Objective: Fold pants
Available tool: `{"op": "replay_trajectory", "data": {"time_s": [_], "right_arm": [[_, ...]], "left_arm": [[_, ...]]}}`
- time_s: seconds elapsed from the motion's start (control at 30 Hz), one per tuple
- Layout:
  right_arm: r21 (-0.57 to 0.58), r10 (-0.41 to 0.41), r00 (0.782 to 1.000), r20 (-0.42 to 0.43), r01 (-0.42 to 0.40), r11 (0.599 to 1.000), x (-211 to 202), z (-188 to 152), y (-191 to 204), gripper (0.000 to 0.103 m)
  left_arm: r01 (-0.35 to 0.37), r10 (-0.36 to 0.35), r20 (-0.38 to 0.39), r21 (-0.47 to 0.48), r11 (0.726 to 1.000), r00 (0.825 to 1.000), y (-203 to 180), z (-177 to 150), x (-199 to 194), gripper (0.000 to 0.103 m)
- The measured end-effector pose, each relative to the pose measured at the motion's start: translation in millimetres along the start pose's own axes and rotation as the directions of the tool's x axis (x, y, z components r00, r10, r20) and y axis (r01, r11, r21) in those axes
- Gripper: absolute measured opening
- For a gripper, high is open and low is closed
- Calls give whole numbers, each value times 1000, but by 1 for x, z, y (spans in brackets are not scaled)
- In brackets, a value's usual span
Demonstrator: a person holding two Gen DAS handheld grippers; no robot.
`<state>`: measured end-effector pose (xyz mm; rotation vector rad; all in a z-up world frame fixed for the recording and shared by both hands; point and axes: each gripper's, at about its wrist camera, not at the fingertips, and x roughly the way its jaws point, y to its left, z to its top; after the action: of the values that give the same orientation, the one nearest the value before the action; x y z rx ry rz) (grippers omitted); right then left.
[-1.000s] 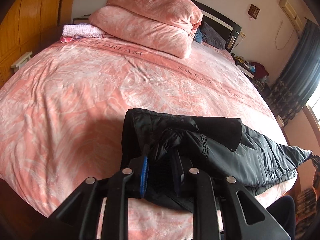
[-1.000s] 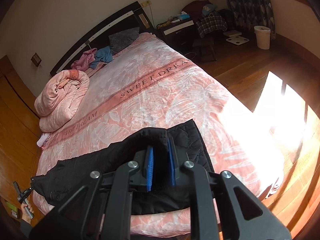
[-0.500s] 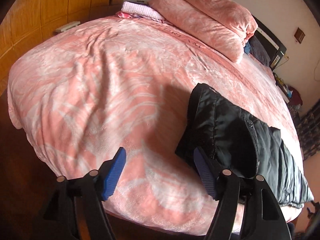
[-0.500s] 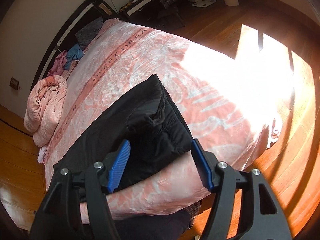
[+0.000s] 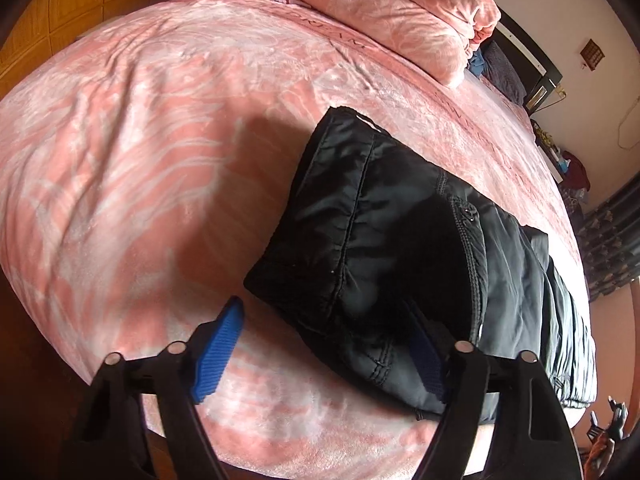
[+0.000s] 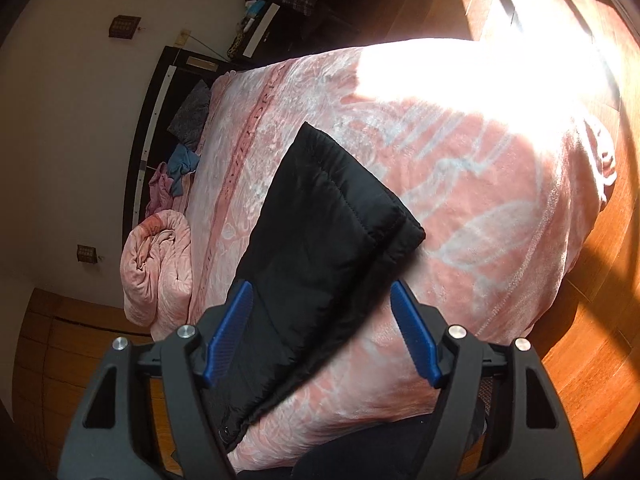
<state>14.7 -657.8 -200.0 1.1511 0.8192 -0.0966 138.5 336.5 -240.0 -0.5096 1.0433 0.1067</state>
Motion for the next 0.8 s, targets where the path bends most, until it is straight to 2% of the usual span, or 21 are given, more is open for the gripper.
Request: {"op": "replay_trajectory", "data": {"time_s": [0.03, 0.1, 0.17, 0.23, 0.27, 0.37, 0.43, 0.57, 0.67, 0.8], "right_arm": [[7, -1, 1000, -2, 1, 1000, 5, 3, 0, 72], [18, -24, 1000, -4, 24, 1000, 16, 9, 0, 72], [30, -62, 998, -3, 63, 998, 26, 13, -1, 71], [-5, -91, 996, -2, 91, 996, 34, 16, 3, 42], [-24, -100, 995, 0, 100, 995, 35, 17, 6, 6], [-55, -78, 996, 30, 80, 995, 27, 14, 15, 4], [-88, -74, 996, 50, 78, 993, 21, 8, 22, 4], [-91, -77, 996, 47, 82, 992, 19, 0, 15, 4], [-65, -94, 995, 32, 96, 993, 28, 0, 2, 4], [-59, -105, 993, 46, 108, 992, 28, 0, -2, 4]], "left_arm": [[1, -1, -9, 0, 1000, 1000, -2, -1, 2, 56], [-34, 34, 4, 16, 999, 999, -6, -3, 2, 52], [-54, 54, 11, 17, 998, 998, -6, -4, 1, 44], [-50, 50, 15, -2, 999, 999, -3, -2, -1, 37], [-45, 45, 20, -8, 999, 999, -1, 0, -4, 33], [-36, 36, 34, -19, 999, 999, -1, 3, -10, 24], [-21, 23, 55, -36, 999, 998, -1, 7, -16, 23], [-5, 8, 67, -52, 999, 998, 0, 17, -21, 22], [-50, 50, 47, -14, 999, 998, -4, 15, -12, 23], [-33, 34, 43, -28, 999, 999, 2, 7, -9, 23]]}}
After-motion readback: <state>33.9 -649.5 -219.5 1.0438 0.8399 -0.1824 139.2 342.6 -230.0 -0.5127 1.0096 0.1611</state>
